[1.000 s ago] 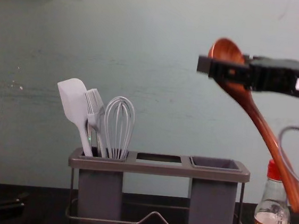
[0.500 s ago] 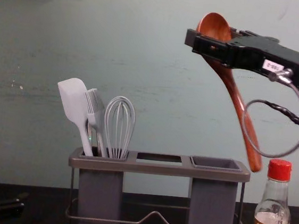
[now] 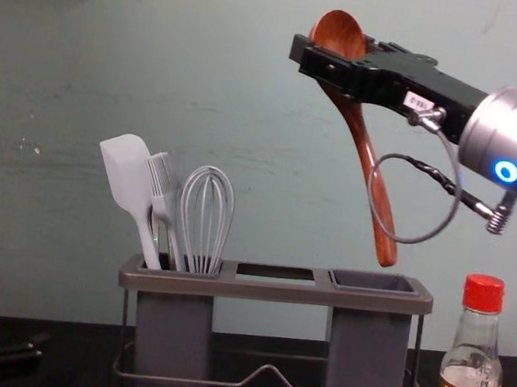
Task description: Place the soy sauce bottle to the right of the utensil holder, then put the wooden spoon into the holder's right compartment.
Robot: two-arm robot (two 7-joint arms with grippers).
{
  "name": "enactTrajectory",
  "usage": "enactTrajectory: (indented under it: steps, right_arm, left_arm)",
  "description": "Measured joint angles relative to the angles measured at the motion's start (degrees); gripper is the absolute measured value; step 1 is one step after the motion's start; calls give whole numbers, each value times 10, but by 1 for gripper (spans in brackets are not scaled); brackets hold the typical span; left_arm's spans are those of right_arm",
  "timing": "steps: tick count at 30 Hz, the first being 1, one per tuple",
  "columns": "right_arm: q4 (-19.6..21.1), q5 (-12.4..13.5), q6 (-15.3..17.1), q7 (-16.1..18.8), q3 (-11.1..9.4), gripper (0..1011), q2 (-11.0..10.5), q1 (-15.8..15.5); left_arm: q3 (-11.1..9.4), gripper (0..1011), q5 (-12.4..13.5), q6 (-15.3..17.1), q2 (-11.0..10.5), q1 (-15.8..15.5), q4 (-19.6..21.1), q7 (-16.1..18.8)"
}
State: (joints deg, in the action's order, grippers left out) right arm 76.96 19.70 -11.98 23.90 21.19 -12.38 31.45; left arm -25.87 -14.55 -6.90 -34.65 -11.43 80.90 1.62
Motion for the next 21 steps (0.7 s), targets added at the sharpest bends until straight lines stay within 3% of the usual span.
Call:
enactTrajectory:
  steps: [8,21]
  right_arm:
    - [-46,-29,-40,-16,-4,838,26,15]
    - [-99,-35,-73,-3,-18,838,47,25]
  left_arm:
    - [0,1005,0,0,0,0,0,0]
    - [0,1005,0,0,0,0,0,0]
